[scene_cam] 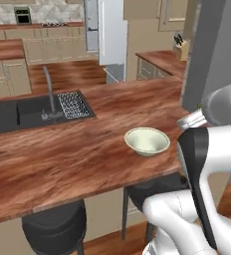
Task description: There is a bowl on the dining counter. Grab a lemon wedge from the fridge and place it in the bowl. Then get the liquor bottle and glass cup from the cabinet and place them next to the bowl.
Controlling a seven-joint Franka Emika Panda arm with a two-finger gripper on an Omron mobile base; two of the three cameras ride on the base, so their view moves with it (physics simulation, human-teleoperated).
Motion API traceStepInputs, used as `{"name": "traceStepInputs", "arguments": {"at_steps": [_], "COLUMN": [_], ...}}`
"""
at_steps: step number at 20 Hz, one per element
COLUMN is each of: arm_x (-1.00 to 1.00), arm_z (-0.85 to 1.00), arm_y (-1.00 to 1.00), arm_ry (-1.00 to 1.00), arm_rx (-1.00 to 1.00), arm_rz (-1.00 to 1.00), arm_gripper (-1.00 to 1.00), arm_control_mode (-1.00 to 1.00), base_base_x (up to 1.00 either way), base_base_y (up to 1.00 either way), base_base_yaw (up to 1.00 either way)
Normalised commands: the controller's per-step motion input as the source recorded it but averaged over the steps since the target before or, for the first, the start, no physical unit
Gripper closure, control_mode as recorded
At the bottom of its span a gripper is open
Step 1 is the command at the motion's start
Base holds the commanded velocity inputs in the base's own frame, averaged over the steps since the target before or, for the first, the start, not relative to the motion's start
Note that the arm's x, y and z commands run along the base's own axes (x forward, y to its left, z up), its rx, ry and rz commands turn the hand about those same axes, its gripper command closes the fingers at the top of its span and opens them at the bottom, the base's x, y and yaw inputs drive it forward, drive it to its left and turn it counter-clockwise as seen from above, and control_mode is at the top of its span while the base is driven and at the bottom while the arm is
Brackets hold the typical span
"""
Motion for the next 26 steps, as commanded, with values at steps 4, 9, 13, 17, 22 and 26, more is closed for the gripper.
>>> {"name": "traceStepInputs", "arguments": {"at_steps": [4,9,13,17,22,26], "arm_x": [0.0,0.0,0.62,1.0,1.0,1.0], "arm_z": [0.0,0.0,0.0,-0.05,-0.51,-0.86], "arm_y": [0.0,0.0,-0.45,-0.47,-0.13,-0.01], "arm_ry": [0.0,0.0,0.11,0.39,0.44,0.31], "arm_rx": [0.0,0.0,0.14,0.14,0.04,0.0], "arm_rz": [0.0,0.0,0.17,0.13,0.04,0.0], "arm_gripper": [1.0,1.0,1.0,1.0,1.0,1.0], "arm_control_mode": [1.0,1.0,-1.0,-1.0,-1.0,-1.0], "base_base_x": [0.77,0.72,0.18,0.0,0.0,0.0], "base_base_y": [-0.47,-0.52,-0.12,0.0,0.0,0.0], "base_base_yaw": [0.49,0.41,0.08,0.0,0.0,0.0]}}
